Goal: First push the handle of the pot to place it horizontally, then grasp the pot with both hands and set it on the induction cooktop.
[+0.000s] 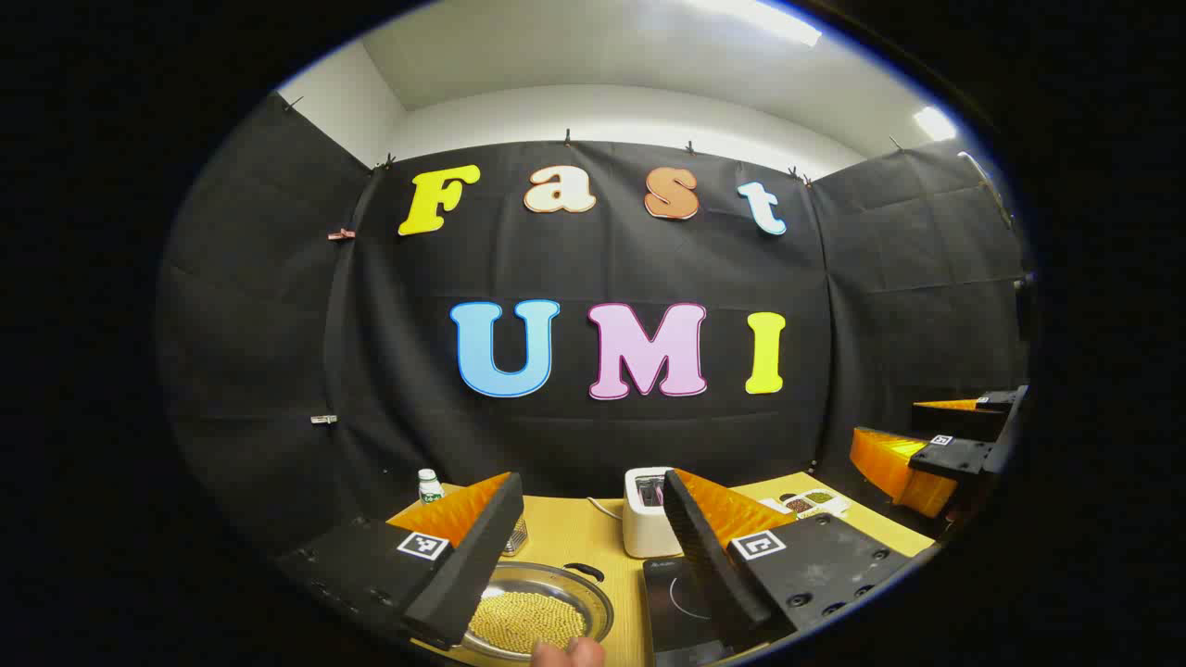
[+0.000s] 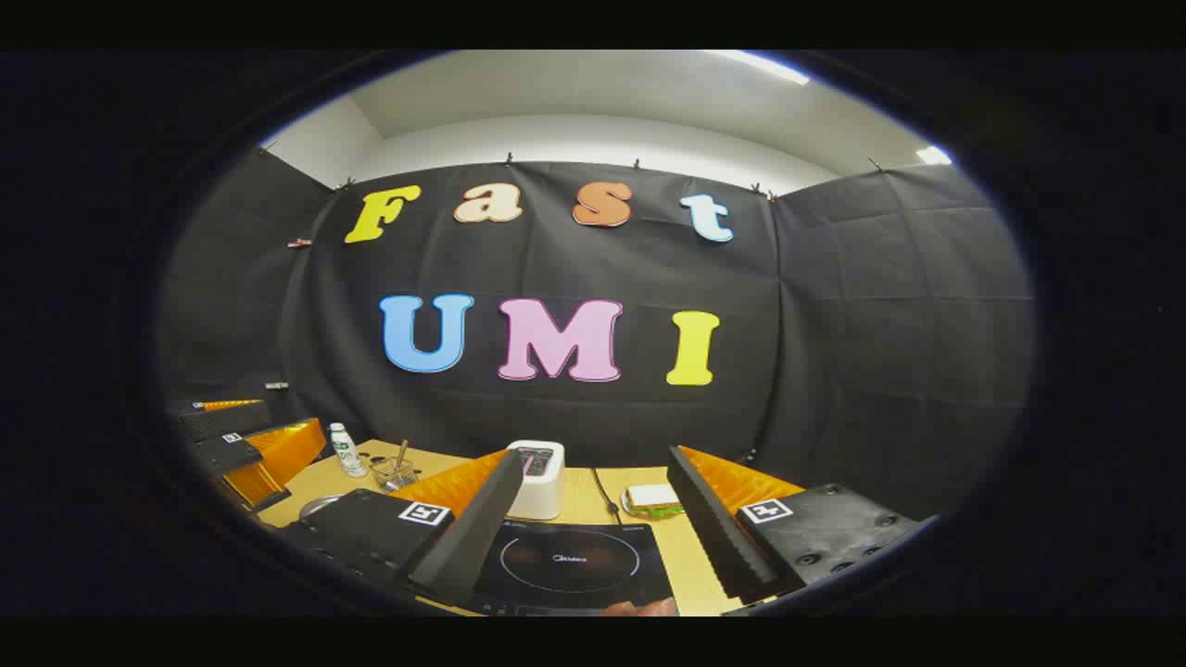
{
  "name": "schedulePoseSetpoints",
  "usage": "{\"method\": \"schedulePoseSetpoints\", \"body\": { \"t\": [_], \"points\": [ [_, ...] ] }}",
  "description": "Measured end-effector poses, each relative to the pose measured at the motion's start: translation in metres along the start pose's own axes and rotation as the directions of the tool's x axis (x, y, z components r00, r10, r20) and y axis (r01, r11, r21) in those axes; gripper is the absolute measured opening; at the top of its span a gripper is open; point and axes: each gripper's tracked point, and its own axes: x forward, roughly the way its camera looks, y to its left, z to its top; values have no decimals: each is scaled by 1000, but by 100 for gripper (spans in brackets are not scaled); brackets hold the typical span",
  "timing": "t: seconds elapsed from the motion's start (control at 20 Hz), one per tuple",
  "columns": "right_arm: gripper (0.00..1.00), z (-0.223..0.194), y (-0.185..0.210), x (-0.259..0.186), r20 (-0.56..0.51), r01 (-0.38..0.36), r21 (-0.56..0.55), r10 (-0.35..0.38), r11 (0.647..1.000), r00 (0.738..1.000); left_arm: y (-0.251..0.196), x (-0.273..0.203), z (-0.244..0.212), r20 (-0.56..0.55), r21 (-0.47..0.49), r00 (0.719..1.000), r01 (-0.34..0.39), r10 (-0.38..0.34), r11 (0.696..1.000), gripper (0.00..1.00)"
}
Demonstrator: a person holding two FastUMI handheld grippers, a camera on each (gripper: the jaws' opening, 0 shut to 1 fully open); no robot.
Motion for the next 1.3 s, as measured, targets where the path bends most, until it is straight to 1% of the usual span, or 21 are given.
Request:
{"method": "schedulePoseSetpoints", "body": {
  "t": [0.05,0.1,0.15,0.25,0.3,0.35,0.4,0.45,0.5,0.55,1.25,1.3],
  "points": [
    [97,1,0,-1,1,1,-2,-1,1000,1000,0,0,1,0,2,1000,1,-1,1000,95],
    [97,1,-1,-1,3,2,-6,-2,1000,1000,0,0,1,2,4,1000,2,-2,1000,92],
    [97,3,-2,-2,7,3,-9,-3,1000,1000,0,0,3,4,7,1000,4,-4,1000,95],
    [97,2,-3,-3,8,6,-10,-6,1000,1000,0,-1,3,6,9,1000,7,-7,1000,95],
    [97,2,-2,-4,6,5,-10,-5,1000,1000,0,-1,2,5,8,1000,7,-7,1000,92],
    [98,2,-2,-4,6,5,-13,-5,1000,1000,0,-1,3,5,7,1000,8,-8,1000,95],
    [98,2,-2,-6,10,7,-20,-7,1000,1000,0,-1,2,4,6,1000,7,-7,1000,95],
    [96,3,-2,-7,13,8,-26,-7,1000,1000,0,-1,3,4,7,1000,7,-7,1000,92],
    [98,4,-2,-8,14,7,-27,-7,1000,1000,0,-1,2,3,8,1000,7,-7,1000,92],
    [98,3,-1,-8,13,5,-24,-4,1000,1000,0,-1,3,4,9,1000,6,-6,1000,95],
    [97,5,-3,-10,20,3,-26,-3,1000,1000,1,-3,5,24,3,1000,-6,6,1000,95],
    [98,5,-3,-10,20,3,-27,-3,1000,1000,1,-3,5,26,4,1000,-6,6,1000,92]
  ]
}}
